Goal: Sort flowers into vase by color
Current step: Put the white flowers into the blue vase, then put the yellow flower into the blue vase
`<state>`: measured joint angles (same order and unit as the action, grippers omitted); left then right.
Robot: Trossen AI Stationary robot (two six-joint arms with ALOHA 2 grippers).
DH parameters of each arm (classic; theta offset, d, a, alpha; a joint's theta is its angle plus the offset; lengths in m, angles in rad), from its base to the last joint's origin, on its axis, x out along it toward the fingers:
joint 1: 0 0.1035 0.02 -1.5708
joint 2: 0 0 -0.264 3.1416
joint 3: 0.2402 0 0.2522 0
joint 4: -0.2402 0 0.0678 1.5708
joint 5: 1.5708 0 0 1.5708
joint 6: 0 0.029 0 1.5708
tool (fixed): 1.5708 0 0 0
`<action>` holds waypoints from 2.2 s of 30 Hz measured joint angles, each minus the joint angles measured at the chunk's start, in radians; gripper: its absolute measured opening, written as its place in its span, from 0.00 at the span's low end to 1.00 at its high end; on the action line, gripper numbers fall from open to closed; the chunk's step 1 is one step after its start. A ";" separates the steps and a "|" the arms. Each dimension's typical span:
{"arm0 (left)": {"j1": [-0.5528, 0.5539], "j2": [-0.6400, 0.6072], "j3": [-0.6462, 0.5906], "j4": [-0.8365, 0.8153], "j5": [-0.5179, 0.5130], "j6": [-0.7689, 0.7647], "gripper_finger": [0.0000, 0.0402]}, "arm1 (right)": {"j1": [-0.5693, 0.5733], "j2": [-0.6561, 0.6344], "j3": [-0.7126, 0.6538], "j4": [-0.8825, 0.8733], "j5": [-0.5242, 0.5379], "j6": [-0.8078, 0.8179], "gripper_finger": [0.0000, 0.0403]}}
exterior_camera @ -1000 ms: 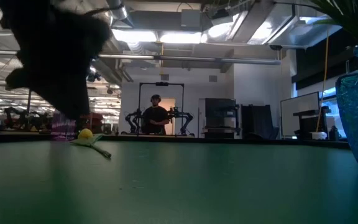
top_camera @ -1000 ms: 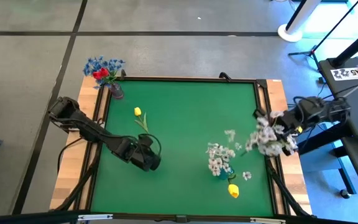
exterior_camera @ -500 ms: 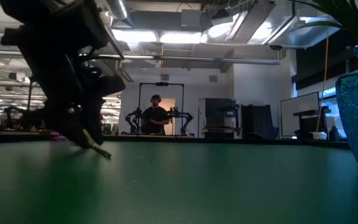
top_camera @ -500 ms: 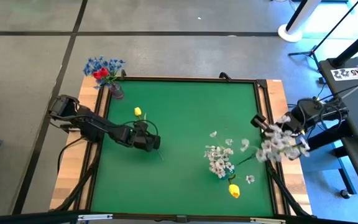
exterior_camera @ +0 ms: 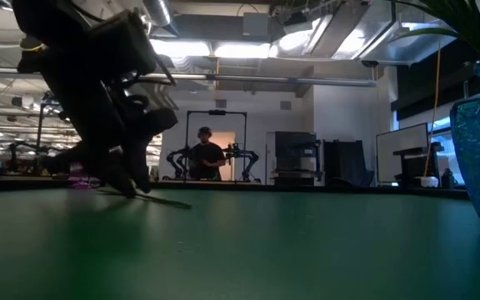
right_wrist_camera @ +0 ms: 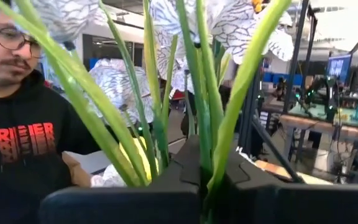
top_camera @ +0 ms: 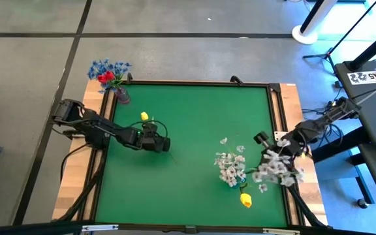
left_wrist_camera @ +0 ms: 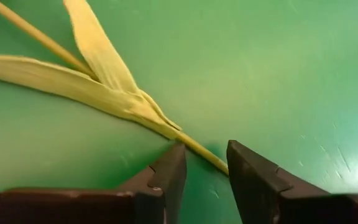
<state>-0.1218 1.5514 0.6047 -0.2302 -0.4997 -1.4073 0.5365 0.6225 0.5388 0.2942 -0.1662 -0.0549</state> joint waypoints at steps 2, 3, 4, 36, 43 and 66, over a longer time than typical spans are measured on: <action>0.010 0.001 -0.001 0.000 -0.012 0.006 0.24 | 0.000 0.014 0.000 0.002 0.000 0.020 0.03; 0.013 0.001 -0.002 -0.001 -0.021 0.007 0.21 | 0.000 0.020 0.000 0.001 0.000 0.027 0.04; 0.016 0.003 -0.003 0.000 -0.034 0.013 0.17 | 0.000 0.026 0.000 -0.004 0.000 0.028 0.05; 0.101 0.117 0.276 -0.043 -0.099 0.347 0.14 | 0.000 0.011 0.196 -0.451 0.184 0.050 0.68; 0.123 0.258 0.276 0.034 -0.102 0.330 0.39 | 0.000 0.003 0.197 -0.487 0.216 0.050 0.67; 0.155 0.151 0.290 0.384 -0.179 0.589 0.02 | 0.000 -0.040 0.341 -0.766 0.343 0.049 0.67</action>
<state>0.0328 1.7029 0.8947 0.1541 -0.6788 -0.8180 0.5365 0.5823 0.8795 -0.4716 0.1765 -0.0061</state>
